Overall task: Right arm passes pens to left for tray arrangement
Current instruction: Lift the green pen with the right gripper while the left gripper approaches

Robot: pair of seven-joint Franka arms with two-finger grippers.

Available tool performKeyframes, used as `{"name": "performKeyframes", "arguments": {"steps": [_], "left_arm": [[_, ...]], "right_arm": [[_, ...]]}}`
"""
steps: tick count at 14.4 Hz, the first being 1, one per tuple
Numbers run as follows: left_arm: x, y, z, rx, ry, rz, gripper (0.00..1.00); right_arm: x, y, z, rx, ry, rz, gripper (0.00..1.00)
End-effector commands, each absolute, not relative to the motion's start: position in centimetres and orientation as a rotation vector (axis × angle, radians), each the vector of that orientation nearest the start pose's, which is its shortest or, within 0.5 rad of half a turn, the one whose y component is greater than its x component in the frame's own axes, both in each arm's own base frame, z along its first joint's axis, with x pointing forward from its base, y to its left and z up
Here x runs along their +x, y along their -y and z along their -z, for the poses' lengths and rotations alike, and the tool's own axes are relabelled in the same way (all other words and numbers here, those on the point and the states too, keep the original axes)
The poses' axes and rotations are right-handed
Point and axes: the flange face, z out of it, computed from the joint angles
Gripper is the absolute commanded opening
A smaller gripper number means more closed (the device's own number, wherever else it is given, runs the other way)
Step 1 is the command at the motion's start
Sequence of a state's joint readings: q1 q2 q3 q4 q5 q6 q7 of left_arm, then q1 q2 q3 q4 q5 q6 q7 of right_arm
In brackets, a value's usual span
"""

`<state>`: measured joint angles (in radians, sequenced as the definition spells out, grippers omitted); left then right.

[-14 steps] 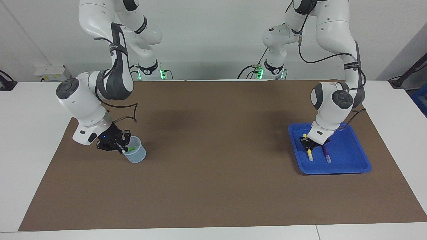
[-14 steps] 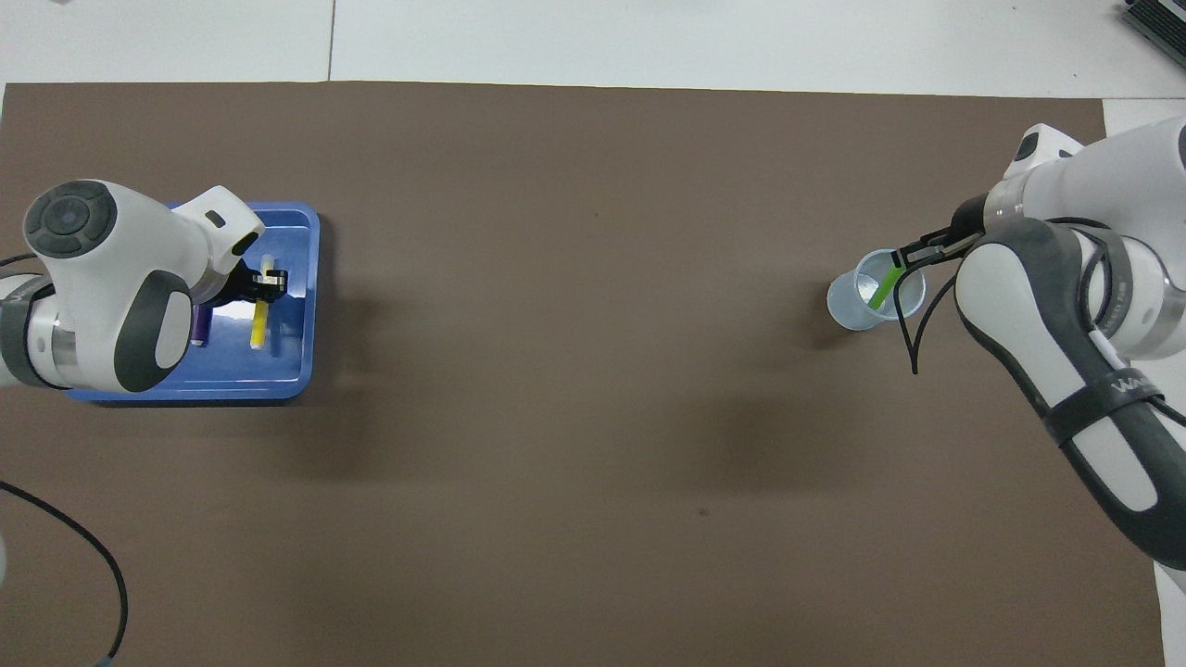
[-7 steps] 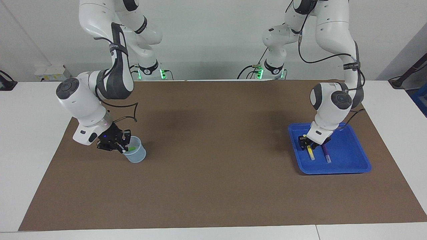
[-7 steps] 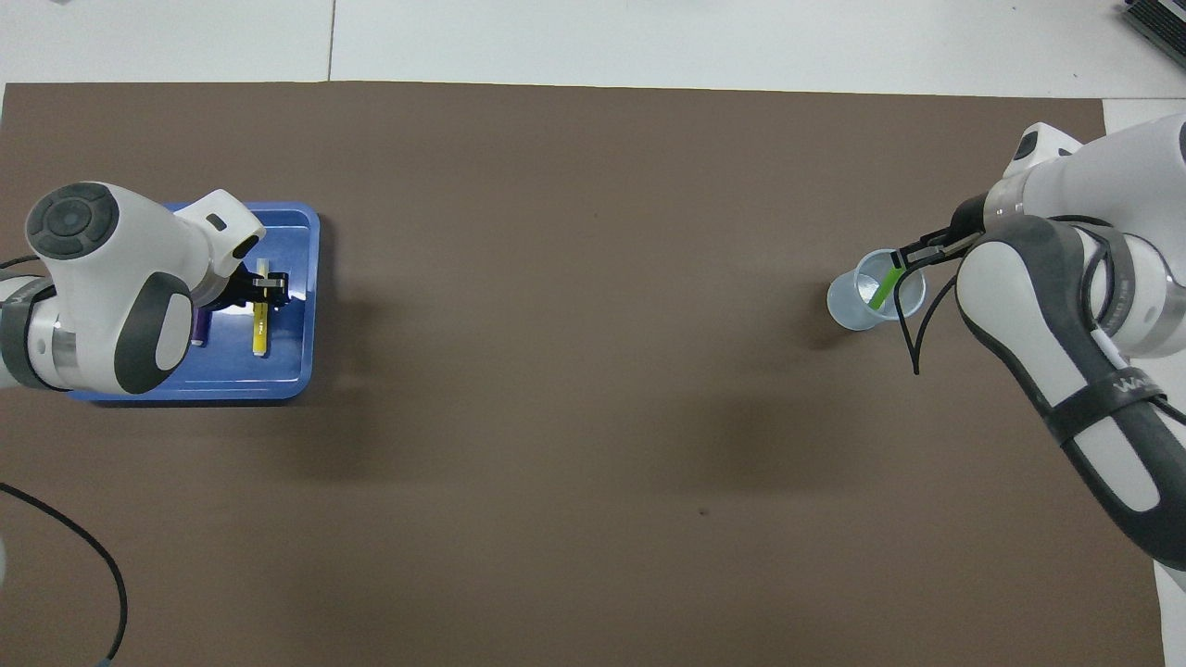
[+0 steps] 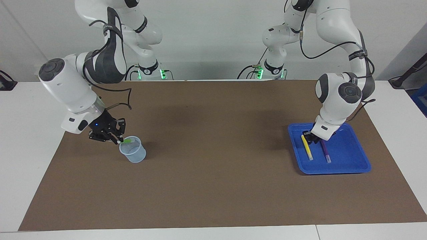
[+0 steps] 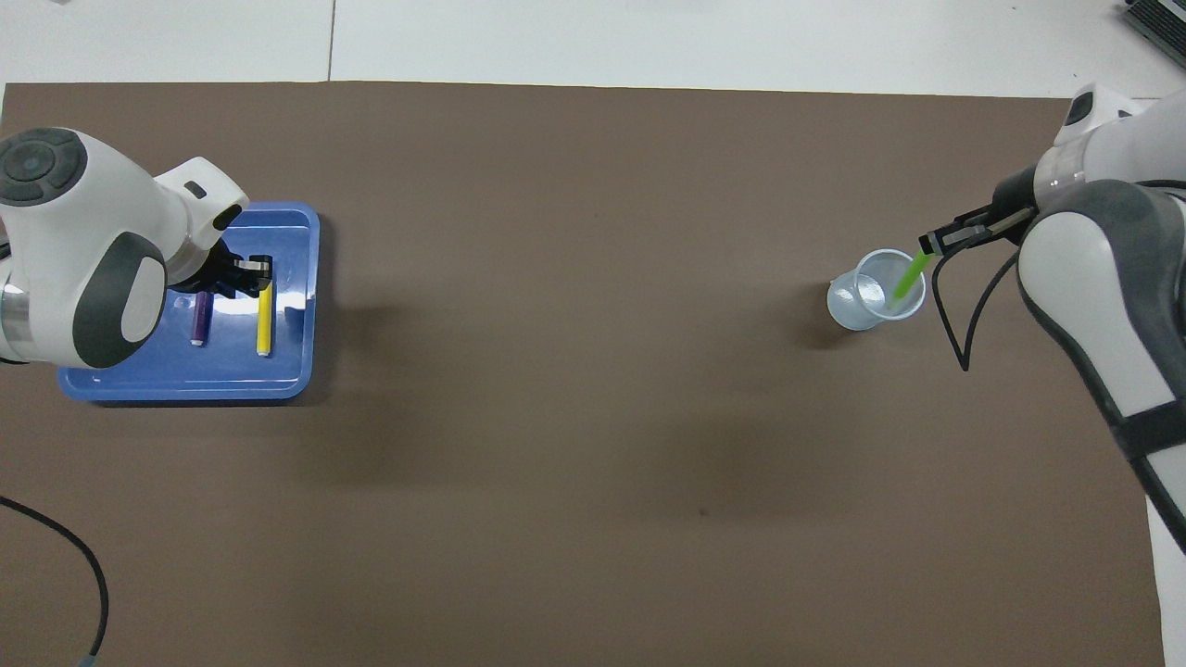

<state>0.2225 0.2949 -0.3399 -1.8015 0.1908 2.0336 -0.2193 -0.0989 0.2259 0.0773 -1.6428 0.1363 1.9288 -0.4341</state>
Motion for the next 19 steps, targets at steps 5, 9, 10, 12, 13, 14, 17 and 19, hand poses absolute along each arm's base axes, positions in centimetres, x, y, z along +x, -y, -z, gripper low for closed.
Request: {"name": "performKeyframes", "arguments": {"steps": [5,9,10,12,13,14,17,19], "left_arm": [[59.2,17.6,-43.7,-3.138,0.53,-0.086,0.0],[55.1,28.9,-46.2,-3.109,0.858,-0.074,0.0],[54.4,30.9,-47.3,-3.108,0.927,-0.063,0.0],[54.1,33.1,-49.8,-3.122,1.127,-0.116,0.16],[53.8,34.0,-50.7,-3.13,1.185,-0.144,0.22],[53.4,34.9,-51.1,-3.127,1.254,-0.169,0.32],[53.2,36.9,-51.8,-3.054,1.573,-0.187,0.39],[53.0,37.9,-52.1,-2.982,1.787,-0.277,0.53]], "right_arm": [[61.4,1.2,-57.1,-2.966,0.51,0.083,0.13],[61.4,-1.2,-56.9,-2.904,0.074,0.022,0.12],[61.4,-2.0,-56.9,-2.88,0.005,0.009,0.12],[61.3,-4.0,-56.4,-2.808,-0.173,-0.036,0.12],[61.3,-5.1,-56.3,-2.782,-0.247,-0.06,0.12],[61.2,-6.4,-56.1,-2.75,-0.321,-0.085,0.12],[60.7,-10.0,-55.0,-2.707,-0.415,-0.123,0.12],[60.3,-13.0,-54.8,-2.678,-0.479,-0.138,0.12]]}}
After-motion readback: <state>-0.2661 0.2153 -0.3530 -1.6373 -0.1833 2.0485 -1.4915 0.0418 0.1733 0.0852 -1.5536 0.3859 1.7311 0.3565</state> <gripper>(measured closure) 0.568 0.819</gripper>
